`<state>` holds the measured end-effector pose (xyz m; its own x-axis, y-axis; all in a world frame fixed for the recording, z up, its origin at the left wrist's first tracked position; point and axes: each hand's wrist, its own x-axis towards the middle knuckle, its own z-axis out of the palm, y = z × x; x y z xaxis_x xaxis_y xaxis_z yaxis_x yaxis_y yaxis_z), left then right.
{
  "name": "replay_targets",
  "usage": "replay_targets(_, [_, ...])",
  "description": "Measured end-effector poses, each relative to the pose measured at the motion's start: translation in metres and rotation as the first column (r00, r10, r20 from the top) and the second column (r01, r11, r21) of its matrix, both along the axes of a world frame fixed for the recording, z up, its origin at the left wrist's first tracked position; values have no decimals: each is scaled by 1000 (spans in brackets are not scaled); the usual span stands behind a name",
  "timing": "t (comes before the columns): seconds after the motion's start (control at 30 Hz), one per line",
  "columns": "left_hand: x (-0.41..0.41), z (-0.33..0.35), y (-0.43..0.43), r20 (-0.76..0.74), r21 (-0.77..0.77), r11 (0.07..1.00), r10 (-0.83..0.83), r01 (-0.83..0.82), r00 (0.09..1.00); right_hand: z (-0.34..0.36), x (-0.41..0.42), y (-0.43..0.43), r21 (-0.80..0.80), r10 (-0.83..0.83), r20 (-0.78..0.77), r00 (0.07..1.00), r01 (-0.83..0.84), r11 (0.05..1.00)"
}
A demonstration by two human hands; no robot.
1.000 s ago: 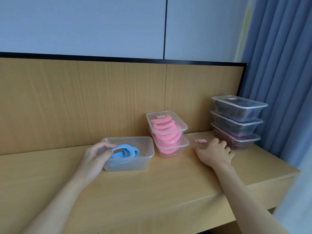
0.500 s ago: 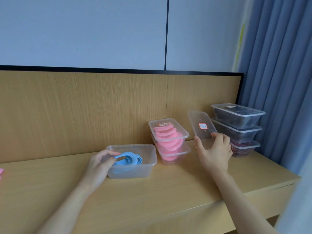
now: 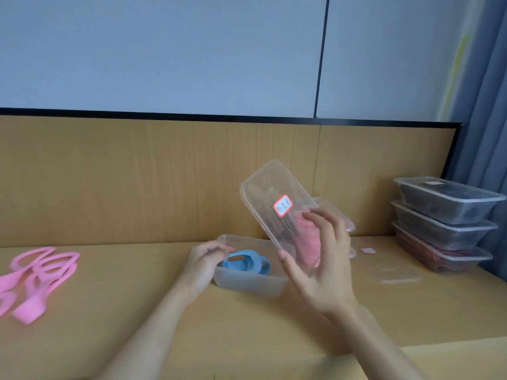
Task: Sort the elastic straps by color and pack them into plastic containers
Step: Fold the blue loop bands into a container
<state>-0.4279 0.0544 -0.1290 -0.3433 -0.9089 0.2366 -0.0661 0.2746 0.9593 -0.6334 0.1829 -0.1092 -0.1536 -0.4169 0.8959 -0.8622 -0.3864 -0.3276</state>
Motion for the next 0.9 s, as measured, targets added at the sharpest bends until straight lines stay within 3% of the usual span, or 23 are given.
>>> replay_targets(0.23, [27, 7, 2, -35, 22, 990, -137, 138, 990, -18, 43, -17, 273, 120, -191, 974, -64, 960])
replay_targets(0.37, [37, 0, -2, -82, 69, 995, -62, 68, 995, -26, 44, -23, 367, 118, -137, 984, -60, 928])
replay_targets(0.5, [37, -2, -2, -237, 170, 981, -46, 88, 970, -26, 41, -28, 477, 140, -27, 990, -110, 872])
replay_targets(0.6, [38, -1, -5, -289, 238, 964, -46, 119, 956, -22, 40, -31, 515, 190, -28, 981, -149, 844])
replay_targets(0.77, [34, 3, -2, -220, 203, 976, -37, 83, 975, -19, 38, -32, 551, 243, -41, 969, -181, 814])
replay_targets(0.9, [33, 5, -3, -261, 212, 977, 30, 27, 965, -17, 35, -33, 641, 247, -33, 968, -169, 748])
